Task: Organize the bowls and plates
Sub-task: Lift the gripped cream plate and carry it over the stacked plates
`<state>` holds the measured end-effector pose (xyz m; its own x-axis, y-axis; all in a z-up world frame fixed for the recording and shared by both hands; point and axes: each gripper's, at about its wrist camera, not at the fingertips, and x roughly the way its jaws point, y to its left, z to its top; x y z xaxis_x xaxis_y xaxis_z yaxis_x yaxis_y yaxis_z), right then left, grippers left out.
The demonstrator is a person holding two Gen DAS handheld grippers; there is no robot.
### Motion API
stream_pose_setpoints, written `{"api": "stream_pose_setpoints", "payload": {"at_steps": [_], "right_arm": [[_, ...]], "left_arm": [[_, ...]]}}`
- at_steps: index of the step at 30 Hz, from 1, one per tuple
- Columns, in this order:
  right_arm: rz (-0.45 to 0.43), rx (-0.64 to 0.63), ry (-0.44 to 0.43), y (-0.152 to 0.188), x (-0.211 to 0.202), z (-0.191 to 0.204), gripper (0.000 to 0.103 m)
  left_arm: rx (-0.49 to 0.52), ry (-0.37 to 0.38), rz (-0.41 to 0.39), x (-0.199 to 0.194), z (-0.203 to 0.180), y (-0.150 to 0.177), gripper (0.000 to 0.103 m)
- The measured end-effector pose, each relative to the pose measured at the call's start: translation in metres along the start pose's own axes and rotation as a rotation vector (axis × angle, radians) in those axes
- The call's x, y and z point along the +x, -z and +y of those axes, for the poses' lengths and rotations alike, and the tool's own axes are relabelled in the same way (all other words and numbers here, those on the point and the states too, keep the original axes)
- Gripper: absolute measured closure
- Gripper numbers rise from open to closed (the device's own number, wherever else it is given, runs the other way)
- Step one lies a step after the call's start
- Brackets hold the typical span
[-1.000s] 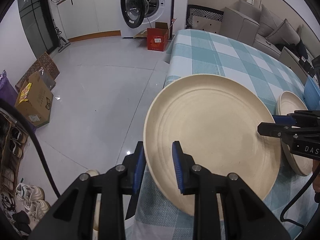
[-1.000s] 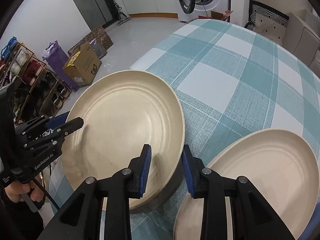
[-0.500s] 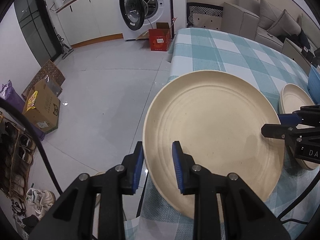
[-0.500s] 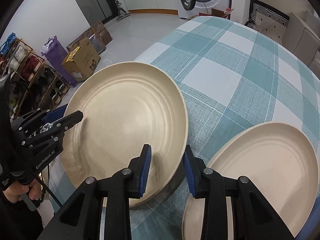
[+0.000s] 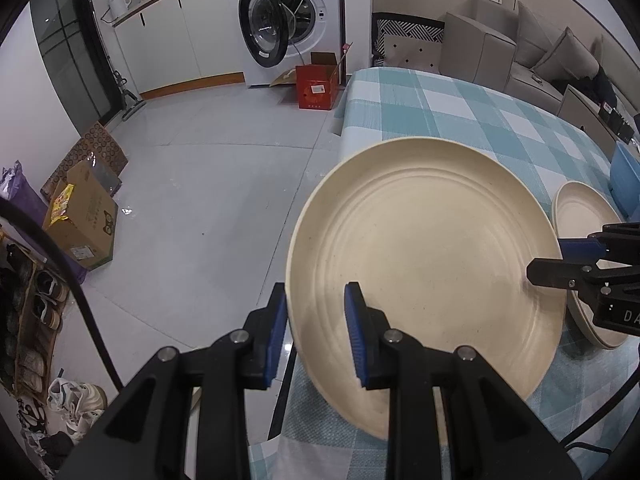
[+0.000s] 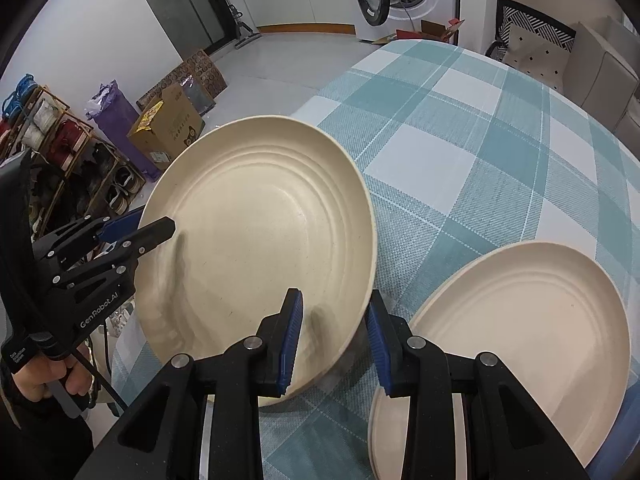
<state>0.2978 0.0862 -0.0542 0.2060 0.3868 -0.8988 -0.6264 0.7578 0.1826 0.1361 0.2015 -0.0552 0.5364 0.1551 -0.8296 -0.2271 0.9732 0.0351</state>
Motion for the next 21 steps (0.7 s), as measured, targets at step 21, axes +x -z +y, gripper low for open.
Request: {"api": "stream_pose_setpoints", "payload": {"at_steps": [21], "right_arm": [[-0.053,0.069,0.018,0.018,-0.052,-0.021,0.07]], "left_arm": [[0.063,0.062,-0.032,-0.017,-0.031,-0.026,0.077]]}}
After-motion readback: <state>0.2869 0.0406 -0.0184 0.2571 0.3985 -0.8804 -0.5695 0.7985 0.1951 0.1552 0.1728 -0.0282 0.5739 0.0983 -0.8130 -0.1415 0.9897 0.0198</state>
